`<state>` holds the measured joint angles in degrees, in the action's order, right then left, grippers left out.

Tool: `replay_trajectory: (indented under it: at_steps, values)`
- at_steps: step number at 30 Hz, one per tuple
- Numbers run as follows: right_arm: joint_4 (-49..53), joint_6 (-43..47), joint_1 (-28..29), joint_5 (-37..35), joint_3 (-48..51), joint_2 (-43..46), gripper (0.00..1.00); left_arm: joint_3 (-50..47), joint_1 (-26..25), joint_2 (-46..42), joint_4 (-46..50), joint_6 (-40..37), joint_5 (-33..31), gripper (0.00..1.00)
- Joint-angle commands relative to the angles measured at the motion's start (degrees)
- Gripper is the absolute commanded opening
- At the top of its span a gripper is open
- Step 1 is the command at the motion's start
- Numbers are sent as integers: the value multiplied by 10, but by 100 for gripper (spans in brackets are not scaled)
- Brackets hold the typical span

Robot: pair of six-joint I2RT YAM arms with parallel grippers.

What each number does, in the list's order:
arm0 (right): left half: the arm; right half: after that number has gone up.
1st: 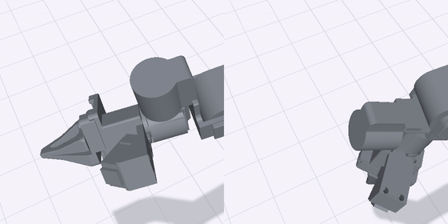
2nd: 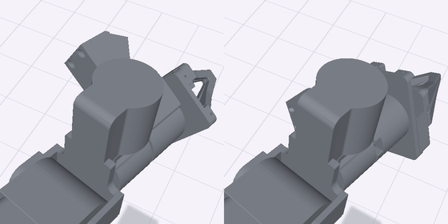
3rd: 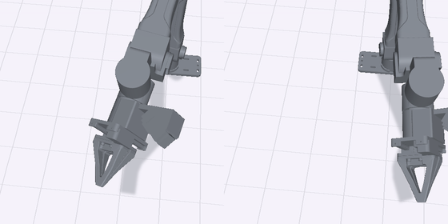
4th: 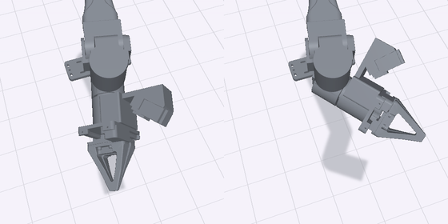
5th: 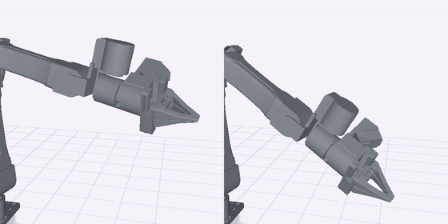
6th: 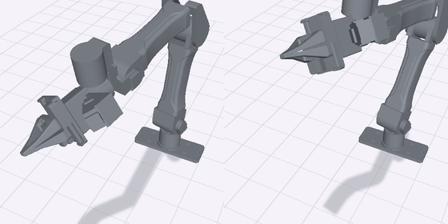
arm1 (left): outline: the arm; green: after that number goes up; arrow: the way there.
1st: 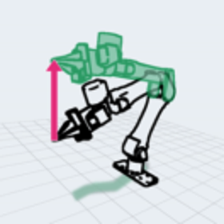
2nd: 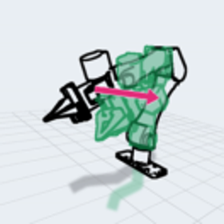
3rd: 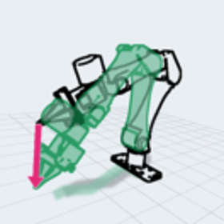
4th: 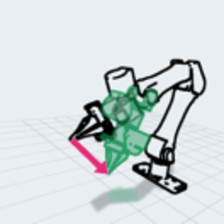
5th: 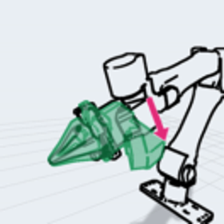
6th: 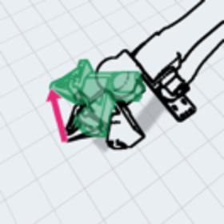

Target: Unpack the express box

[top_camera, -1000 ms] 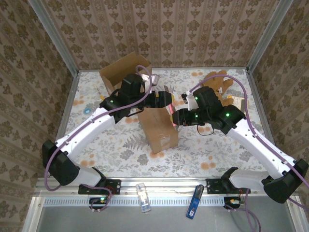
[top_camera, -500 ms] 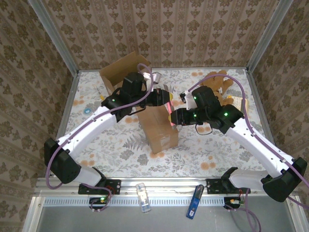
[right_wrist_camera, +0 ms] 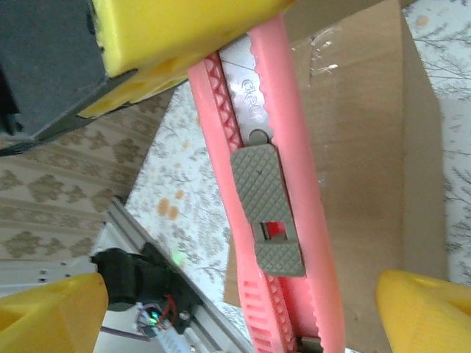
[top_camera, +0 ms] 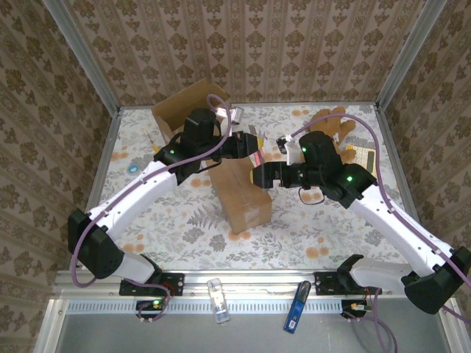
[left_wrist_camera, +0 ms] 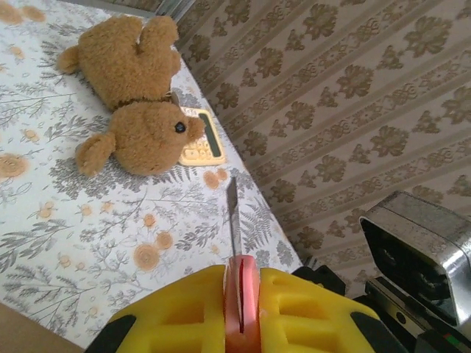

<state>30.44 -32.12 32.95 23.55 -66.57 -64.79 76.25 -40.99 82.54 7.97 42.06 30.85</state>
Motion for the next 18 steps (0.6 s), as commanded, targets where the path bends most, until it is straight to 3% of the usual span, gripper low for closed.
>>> replay_trajectory:
  at_steps: [1, 9, 13, 18]
  values:
    - [-99, -17, -19, 74, 39, 29, 97, -10, 9, -36, -88, 30, 56, 0]
    - [-288, -71, -24, 131, 100, 44, 90, -47, 10, -49, -220, 96, 121, 0]
    - [-396, -117, -24, 142, 131, 46, 84, -74, 8, -52, -283, 129, 128, 0]
    - [-453, -150, -23, 132, 153, 48, 73, -91, 7, -53, -313, 142, 124, 0]
